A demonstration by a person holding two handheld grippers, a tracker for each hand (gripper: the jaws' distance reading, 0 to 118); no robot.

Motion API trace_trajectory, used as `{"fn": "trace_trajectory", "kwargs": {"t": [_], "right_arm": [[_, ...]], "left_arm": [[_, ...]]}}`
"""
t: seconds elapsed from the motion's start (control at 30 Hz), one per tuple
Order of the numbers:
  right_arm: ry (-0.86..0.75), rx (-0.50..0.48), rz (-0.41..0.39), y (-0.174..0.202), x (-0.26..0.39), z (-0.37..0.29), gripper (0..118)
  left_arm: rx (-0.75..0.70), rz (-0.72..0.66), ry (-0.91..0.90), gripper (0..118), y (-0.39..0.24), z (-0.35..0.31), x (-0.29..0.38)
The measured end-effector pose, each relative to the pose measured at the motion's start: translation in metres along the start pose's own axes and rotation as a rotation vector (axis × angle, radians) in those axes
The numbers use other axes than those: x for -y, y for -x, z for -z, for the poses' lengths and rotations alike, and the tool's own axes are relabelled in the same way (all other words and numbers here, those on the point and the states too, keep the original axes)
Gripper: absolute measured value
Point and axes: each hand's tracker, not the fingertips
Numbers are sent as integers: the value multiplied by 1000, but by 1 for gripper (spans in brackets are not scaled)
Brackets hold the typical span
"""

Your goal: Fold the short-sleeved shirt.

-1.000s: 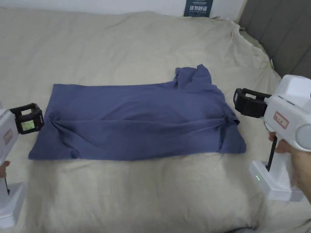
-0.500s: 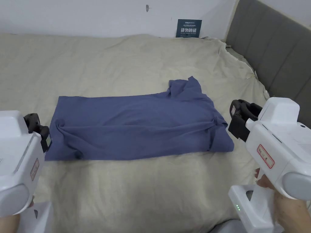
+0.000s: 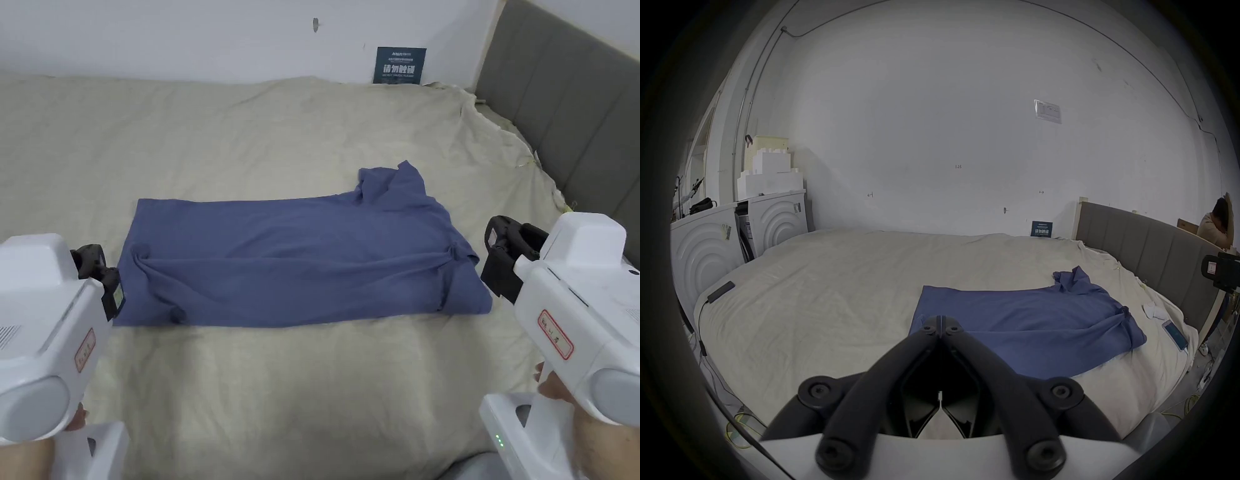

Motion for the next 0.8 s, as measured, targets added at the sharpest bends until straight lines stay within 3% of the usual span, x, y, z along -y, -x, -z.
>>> {"fn": "trace_trajectory", "kwargs": {"t": [0.13, 0.2, 0.33, 0.4, 0.67, 0.8], "right_arm": [[7, -3, -5, -1, 1, 6, 0], [11, 0, -5, -2, 2, 9, 0], [28, 1, -7, 0, 2, 13, 0], [42, -4, -1, -2, 3, 16, 0], [83, 41, 0, -8, 7, 31, 0], [119, 71, 9, -12, 10, 41, 0]], "left_arm": [[24, -29, 101, 4, 15, 29, -8], [31, -74, 186, 23, 23, 49, -14], [42, -131, 374, 118, 38, 98, -15], [58, -172, 426, 118, 46, 116, -10], [-95, -126, 742, 118, 53, 191, 26], [-130, -102, 804, 96, 49, 211, 42]]}}
